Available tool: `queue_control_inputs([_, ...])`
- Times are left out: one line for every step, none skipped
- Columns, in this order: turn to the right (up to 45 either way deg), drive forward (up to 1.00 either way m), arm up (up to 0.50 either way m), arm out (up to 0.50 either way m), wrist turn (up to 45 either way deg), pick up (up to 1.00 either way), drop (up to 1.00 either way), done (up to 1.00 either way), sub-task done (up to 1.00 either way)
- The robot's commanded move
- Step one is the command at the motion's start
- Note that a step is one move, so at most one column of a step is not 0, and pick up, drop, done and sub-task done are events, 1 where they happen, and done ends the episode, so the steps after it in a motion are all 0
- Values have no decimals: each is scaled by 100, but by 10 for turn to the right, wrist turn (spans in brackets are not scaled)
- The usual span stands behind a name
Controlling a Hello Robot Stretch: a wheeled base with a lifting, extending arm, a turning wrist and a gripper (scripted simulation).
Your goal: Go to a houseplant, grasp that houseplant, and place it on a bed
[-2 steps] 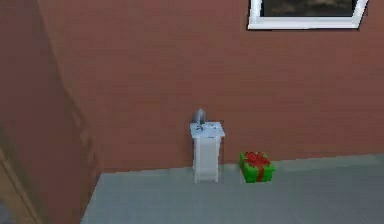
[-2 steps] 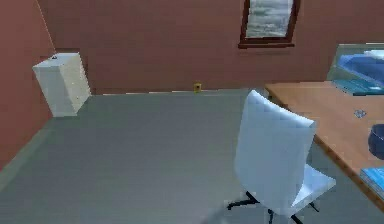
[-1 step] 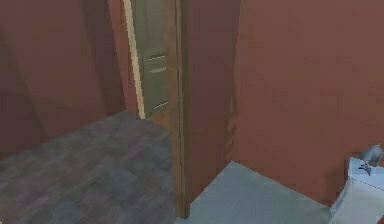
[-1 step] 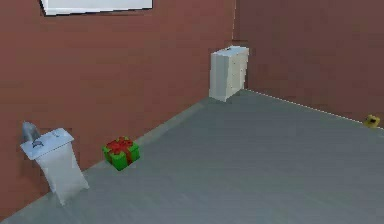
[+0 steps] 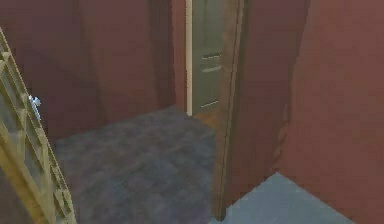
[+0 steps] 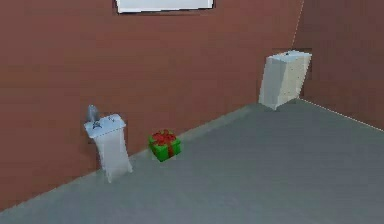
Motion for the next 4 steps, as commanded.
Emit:
queue_control_inputs([0, 75, 0, 0, 0, 0, 0, 0, 0])
queue_control_inputs([-450, 0, 0, 0, 0, 0, 0, 0, 0])
queue_control_inputs([0, 95, 0, 0, 0, 0, 0, 0, 0])
queue_control_inputs([90, 0, 0, 0, 0, 0, 0, 0, 0])
